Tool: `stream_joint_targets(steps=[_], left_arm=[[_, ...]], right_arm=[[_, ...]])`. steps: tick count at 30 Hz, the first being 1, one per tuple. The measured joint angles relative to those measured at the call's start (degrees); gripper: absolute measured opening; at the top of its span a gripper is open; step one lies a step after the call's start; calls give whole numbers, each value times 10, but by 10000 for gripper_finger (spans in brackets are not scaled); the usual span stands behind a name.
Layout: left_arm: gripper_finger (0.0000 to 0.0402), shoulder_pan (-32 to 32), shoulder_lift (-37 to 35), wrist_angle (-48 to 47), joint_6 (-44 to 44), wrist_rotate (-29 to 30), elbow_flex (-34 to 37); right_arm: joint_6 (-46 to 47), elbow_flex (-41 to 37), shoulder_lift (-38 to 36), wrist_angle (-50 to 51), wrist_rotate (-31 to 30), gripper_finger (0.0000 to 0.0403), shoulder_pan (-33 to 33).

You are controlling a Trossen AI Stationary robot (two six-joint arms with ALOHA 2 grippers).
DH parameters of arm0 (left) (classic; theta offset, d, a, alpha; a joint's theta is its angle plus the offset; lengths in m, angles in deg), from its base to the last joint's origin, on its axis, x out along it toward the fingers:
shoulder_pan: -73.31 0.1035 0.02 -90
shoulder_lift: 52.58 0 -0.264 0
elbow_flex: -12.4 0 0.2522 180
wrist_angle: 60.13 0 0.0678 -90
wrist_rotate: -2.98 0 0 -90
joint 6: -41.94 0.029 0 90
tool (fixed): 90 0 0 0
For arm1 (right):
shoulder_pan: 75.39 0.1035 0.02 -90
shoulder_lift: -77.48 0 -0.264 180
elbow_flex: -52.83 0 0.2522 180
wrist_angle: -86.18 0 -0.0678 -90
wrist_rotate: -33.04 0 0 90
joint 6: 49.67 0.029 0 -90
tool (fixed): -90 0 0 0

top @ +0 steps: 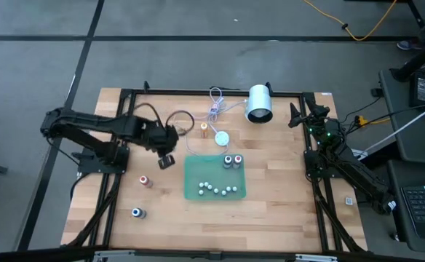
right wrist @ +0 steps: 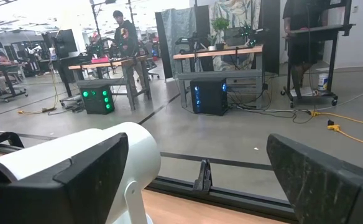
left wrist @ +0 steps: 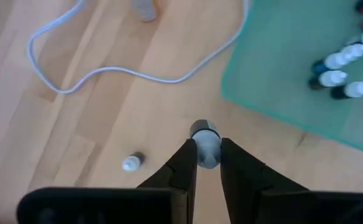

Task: Pick & Place food coloring
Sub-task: Put the small blue food coloring bottle into the bin

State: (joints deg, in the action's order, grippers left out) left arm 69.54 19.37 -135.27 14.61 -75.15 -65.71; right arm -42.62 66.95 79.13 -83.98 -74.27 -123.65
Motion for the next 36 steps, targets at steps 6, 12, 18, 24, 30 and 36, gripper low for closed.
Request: stream_joint_targets(steps=[6,12,18,24,30,36], left_arm=[[50,-84,73,1,-58,8,-51],[50,-150,155,37,-115,17,-86],[50,-190,226,69,-179,20,-124],[50,-202,292,75,-191,20,-165],[50,-201,340,76,-202,13,-174],[50,-194,372,81,-200,4,-173]], right_arm=[[0,0,0,0,0,384,0],[0,0,0,0,0,384,0],[0,0,0,0,0,384,0],[0,0,0,0,0,384,0],[0,0,0,0,0,384,0],[0,0,0,0,0,384,0]])
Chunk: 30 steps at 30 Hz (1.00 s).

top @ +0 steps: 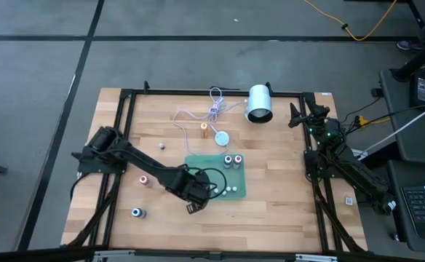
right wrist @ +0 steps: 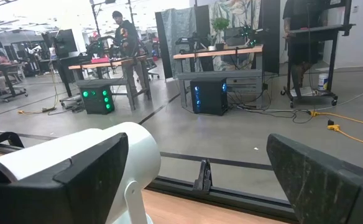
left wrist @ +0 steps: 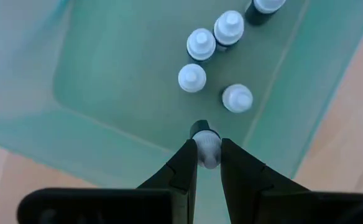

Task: Pick & Place food coloring
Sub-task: Put the small blue food coloring bottle into the bin, then put the small green food coloring bottle into the bin

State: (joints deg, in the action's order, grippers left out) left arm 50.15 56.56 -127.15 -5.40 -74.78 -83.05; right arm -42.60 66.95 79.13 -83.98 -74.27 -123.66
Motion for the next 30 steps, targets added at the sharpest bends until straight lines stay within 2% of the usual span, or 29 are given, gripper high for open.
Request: stream_joint_targets(steps=[8,14,24,30], left_arm=[[50,12,30,49,36,-21,0],[55,17,33,45,36,-18,0],[105,23,33,43,34,-20,0],[153,32,14,40,34,-11,0]], right_arm=[[0,0,0,0,0,384,0],[0,0,0,0,0,384,0],[0,0,0,0,0,384,0],[0,0,0,0,0,384,0]])
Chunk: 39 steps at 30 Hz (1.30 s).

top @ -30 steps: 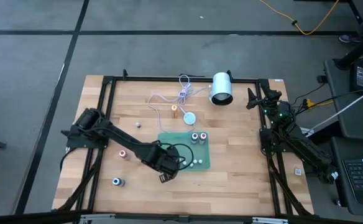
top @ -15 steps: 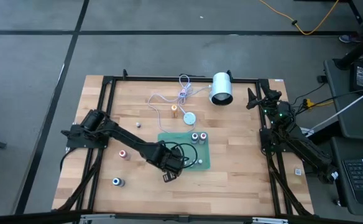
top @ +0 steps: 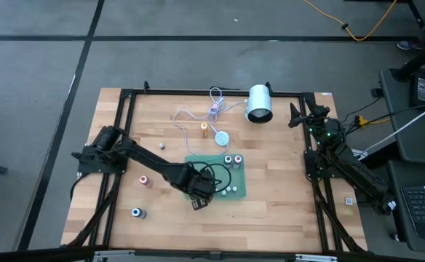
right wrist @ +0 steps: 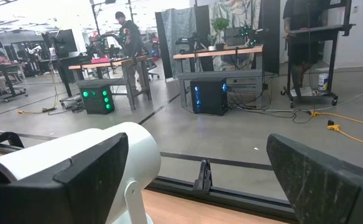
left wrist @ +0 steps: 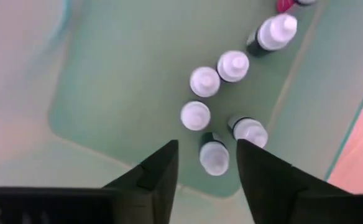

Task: Pick & Place food coloring
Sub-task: Put the small green food coloring bottle into the bin

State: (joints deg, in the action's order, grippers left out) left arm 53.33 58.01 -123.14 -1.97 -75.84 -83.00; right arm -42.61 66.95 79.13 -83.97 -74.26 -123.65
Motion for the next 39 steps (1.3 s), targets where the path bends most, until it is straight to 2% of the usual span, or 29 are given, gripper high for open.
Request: stream_joint_targets(steps=[5,10,14,29,39], left_arm=[[202,13,-37,-15,1,13,0],[256,35,-89,-41,-5,56,1],[286,63,-138,-51,-41,63,24],[286,160,-305,-54,-164,54,223],[286,258,-344,-74,-206,41,307]], right_arm=[[0,0,0,0,0,384,0],[0,0,0,0,0,384,0],[0,0,0,0,0,384,0],[0,0,0,0,0,384,1],[0,0,0,0,0,384,1]])
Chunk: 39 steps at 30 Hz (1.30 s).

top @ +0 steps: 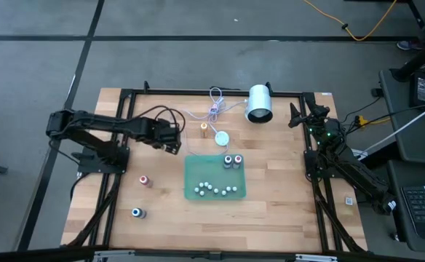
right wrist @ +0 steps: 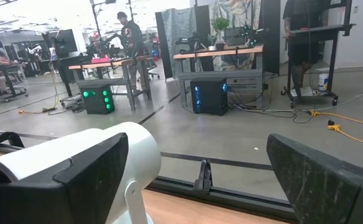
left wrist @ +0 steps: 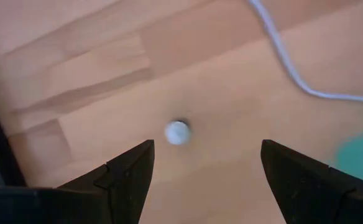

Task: Pick & Place food coloring
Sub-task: Put the small green food coloring bottle into the bin

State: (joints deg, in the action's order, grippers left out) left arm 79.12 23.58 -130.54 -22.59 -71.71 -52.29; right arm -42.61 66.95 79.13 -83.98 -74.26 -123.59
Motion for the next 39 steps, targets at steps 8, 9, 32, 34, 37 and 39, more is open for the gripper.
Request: stream_joint_targets(steps=[8,9,32,34,37,39], left_arm=[[286,75,2,24,16,-15,44],[286,78,2,29,17,-18,49],[249,70,56,87,-2,-35,85],[226,70,56,87,-2,-35,85],[191,69,56,87,2,-36,85],[167,69,56,87,7,-37,85]], right_arm=[[0,0,0,0,0,384,0],[0,0,0,0,0,384,0],[0,0,0,0,0,384,0],[0,0,0,0,0,384,0],[0,0,0,0,0,384,0],[0,0,0,0,0,384,0]])
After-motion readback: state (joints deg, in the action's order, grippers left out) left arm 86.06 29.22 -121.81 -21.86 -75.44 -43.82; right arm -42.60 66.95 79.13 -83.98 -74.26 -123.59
